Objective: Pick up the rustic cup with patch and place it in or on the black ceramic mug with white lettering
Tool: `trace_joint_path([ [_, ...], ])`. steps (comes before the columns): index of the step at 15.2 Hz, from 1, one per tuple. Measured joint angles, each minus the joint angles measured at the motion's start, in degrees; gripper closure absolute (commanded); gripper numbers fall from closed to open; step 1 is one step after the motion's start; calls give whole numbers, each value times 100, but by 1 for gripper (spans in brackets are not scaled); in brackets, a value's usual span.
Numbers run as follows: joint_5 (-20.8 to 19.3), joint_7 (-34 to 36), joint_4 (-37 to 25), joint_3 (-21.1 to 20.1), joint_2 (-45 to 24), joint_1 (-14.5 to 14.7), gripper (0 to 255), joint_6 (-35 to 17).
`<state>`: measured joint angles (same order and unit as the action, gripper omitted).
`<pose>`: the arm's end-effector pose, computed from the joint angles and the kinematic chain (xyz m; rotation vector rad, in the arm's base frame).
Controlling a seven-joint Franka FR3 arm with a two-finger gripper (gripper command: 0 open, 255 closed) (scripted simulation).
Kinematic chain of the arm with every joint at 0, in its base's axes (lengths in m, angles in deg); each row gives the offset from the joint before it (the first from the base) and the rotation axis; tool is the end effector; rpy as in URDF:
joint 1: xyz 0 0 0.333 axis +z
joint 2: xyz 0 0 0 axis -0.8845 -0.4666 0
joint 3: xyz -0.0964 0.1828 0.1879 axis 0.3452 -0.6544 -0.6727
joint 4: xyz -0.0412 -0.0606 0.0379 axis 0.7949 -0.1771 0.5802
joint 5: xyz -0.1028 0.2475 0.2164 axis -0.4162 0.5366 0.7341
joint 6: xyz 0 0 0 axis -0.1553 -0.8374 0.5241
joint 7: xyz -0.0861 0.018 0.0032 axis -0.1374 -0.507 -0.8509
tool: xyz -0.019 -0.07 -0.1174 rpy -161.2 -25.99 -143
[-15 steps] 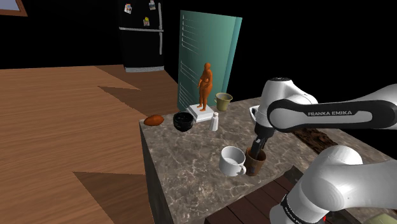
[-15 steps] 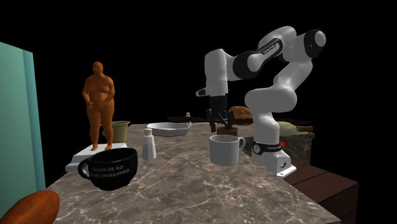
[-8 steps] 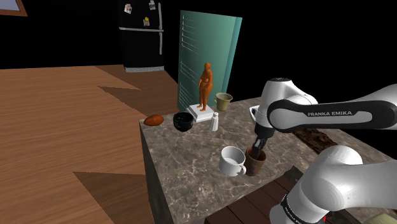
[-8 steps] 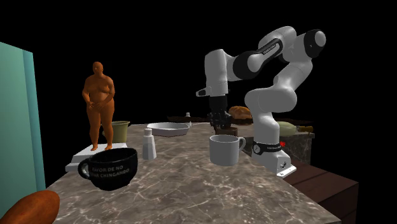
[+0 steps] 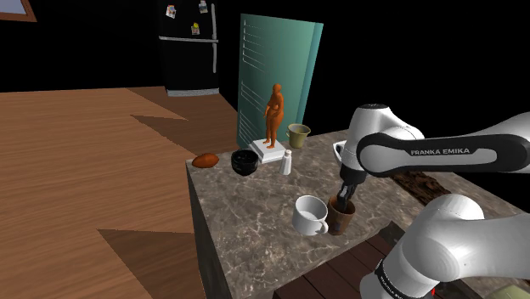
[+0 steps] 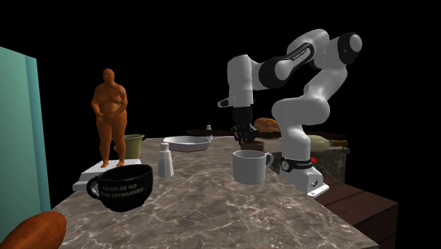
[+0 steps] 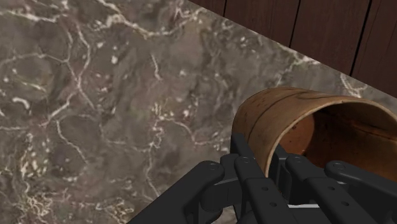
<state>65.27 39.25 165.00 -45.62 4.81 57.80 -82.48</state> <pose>0.2282 -0.0396 0.3193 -3.1129 -0.2212 0.1544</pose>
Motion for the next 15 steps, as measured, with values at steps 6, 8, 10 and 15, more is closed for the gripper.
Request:
trace_joint_path([
  [6, 34, -13, -294, -26, 204, 11, 255, 495],
  [8, 60, -2, -405, -52, 298, 28, 255, 697],
  [10, 86, 6, -564, -74, 344, 45, 255, 903],
  [15, 106, -13, -894, -90, 440, 49, 255, 1330],
])
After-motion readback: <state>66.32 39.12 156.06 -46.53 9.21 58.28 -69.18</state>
